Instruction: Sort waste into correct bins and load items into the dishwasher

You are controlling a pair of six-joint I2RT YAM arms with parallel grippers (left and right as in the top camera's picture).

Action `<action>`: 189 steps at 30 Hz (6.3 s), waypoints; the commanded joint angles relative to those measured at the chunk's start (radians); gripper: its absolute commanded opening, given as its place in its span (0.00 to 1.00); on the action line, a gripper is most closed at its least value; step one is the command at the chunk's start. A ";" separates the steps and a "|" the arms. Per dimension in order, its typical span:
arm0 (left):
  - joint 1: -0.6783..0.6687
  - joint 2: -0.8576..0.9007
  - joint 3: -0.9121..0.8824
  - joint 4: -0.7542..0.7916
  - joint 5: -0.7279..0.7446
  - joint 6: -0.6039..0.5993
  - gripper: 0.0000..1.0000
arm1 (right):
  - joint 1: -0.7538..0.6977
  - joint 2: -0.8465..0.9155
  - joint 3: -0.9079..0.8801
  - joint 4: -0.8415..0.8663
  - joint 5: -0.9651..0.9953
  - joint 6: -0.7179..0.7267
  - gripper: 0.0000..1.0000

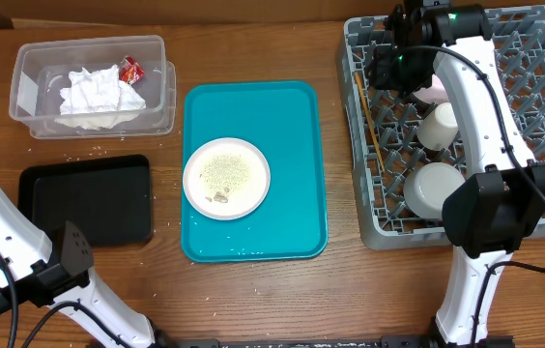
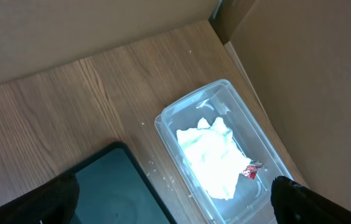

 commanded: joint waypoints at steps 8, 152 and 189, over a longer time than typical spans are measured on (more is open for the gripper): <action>-0.007 0.009 0.002 0.002 0.000 -0.008 1.00 | 0.070 -0.023 0.005 -0.064 -0.306 0.032 0.31; -1.075 0.085 -1.300 0.658 -0.013 -0.155 0.04 | -0.229 -0.039 0.435 -0.355 0.026 0.317 1.00; -0.615 0.085 -0.904 0.140 0.029 -0.328 0.04 | -0.229 -0.039 0.435 -0.354 0.026 0.317 1.00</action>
